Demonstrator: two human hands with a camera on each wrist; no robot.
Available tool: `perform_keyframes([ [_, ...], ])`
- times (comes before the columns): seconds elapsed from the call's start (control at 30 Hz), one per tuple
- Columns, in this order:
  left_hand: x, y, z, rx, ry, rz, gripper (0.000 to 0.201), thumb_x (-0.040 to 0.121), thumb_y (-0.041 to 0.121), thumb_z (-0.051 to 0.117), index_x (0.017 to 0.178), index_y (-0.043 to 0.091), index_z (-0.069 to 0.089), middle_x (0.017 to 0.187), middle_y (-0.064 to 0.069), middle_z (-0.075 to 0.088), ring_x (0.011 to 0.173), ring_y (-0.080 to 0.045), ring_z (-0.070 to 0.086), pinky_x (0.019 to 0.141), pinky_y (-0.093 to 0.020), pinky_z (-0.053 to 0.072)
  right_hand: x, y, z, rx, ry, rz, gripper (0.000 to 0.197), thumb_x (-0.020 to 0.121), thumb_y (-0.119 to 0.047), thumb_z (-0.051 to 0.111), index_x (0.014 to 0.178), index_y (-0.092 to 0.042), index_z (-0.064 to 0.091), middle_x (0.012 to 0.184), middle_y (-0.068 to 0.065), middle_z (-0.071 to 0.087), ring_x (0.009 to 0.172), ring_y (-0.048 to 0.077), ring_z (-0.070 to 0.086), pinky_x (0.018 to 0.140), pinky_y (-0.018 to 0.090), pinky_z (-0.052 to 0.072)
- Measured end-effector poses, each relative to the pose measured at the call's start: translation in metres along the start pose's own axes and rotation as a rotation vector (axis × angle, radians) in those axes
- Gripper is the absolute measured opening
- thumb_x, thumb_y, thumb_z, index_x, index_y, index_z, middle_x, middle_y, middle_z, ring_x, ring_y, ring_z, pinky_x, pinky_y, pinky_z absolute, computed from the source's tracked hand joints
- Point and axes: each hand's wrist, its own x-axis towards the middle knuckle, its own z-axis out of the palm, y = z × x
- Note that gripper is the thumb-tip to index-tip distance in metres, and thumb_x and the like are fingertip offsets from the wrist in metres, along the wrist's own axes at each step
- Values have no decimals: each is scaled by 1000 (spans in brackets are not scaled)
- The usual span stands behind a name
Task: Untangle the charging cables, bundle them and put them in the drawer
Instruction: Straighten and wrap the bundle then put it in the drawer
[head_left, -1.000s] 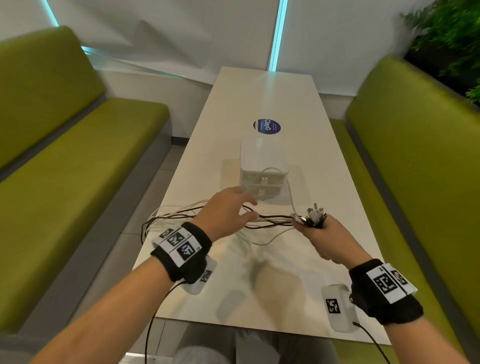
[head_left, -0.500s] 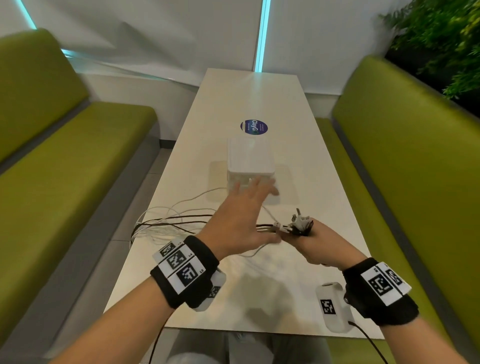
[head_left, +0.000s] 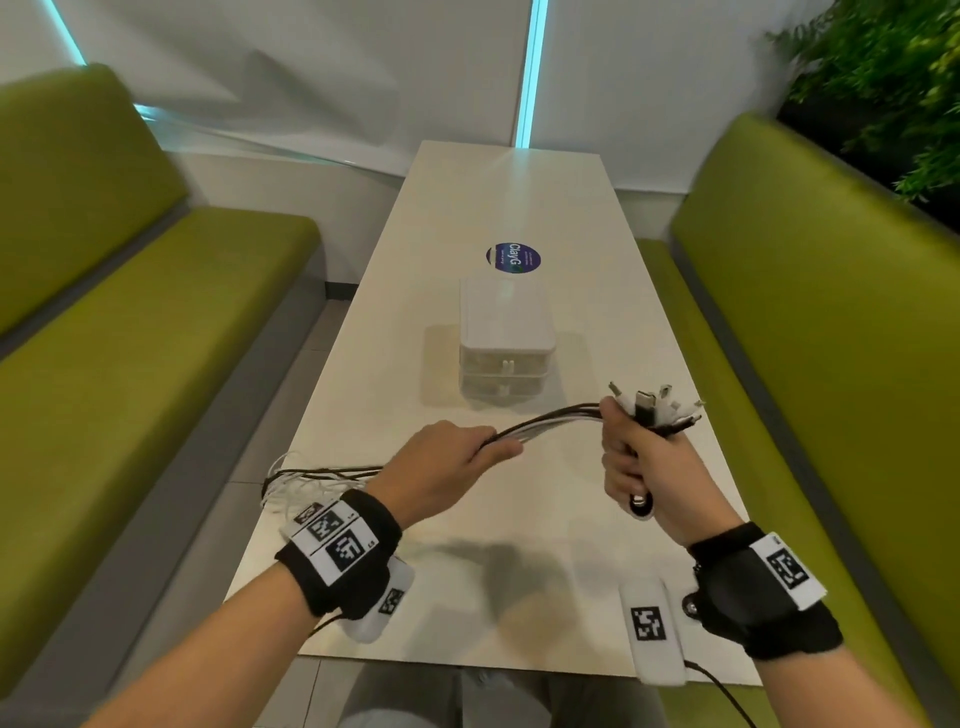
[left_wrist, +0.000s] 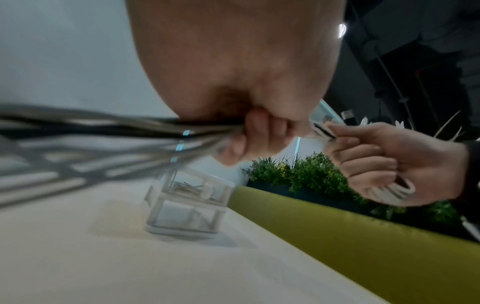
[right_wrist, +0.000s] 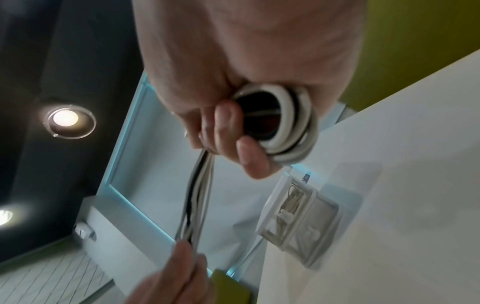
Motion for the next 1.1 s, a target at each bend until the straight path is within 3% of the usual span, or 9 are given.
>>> perform_keyframes([
  [0.1,-6,15,4,69,68,13,40,97,55,31,70,27,42,54,5,44,58,-21,46,58,-35,31,0,8,15,-34,52,-69,42,90,-39,60,61,-18,39,51,-2,25,40,13,22,40,25,25],
  [0.23,-11,35,21,234,61,61,41,100,52,25,84,21,47,66,-1,55,67,-30,55,61,-39,36,1,18,33,-179,113,-149,52,70,-50,72,72,-2,54,50,4,33,42,16,31,46,30,32],
  [0.33,-8,44,32,362,-10,89,48,103,46,21,105,16,57,81,-10,64,73,-34,60,61,-40,42,-1,21,43,-125,141,-122,50,61,-54,76,73,-9,57,58,7,33,51,19,33,48,30,31],
  [0.43,-10,51,32,529,-111,165,34,107,31,27,121,11,51,89,-15,62,69,-35,53,55,-41,36,-2,25,45,-229,185,-116,51,56,-47,83,81,-9,60,62,8,42,56,21,37,48,31,32],
  [0.53,-17,61,31,666,-220,214,29,103,11,32,129,9,43,89,-15,57,61,-29,38,49,-38,25,-3,30,46,-299,192,-111,34,67,-26,88,71,-12,56,52,-6,50,47,10,44,44,20,36],
  [0.63,-18,64,29,682,-270,193,28,101,10,31,121,9,50,91,-16,59,65,-29,41,55,-38,28,-1,34,46,-394,160,-117,32,70,-18,87,70,-15,55,45,-13,51,38,0,45,38,11,33],
  [0.8,-20,65,40,580,-155,126,30,105,25,28,106,6,51,90,-16,62,66,-34,51,50,-34,19,4,38,48,-498,288,-183,12,78,-17,79,83,-21,68,77,-7,71,77,9,65,71,29,51],
  [0.93,-22,62,51,456,-43,123,34,106,35,24,109,8,45,82,-12,62,52,-27,32,46,-34,13,2,37,48,-213,382,-174,19,89,-15,68,73,-13,59,62,-1,53,60,14,47,58,29,38],
  [1.1,-12,54,54,320,-4,120,36,104,39,27,123,11,39,94,-10,66,68,-37,56,56,-36,31,4,29,45,103,359,-111,15,95,-10,59,80,-12,59,62,1,52,66,18,53,63,33,45],
])
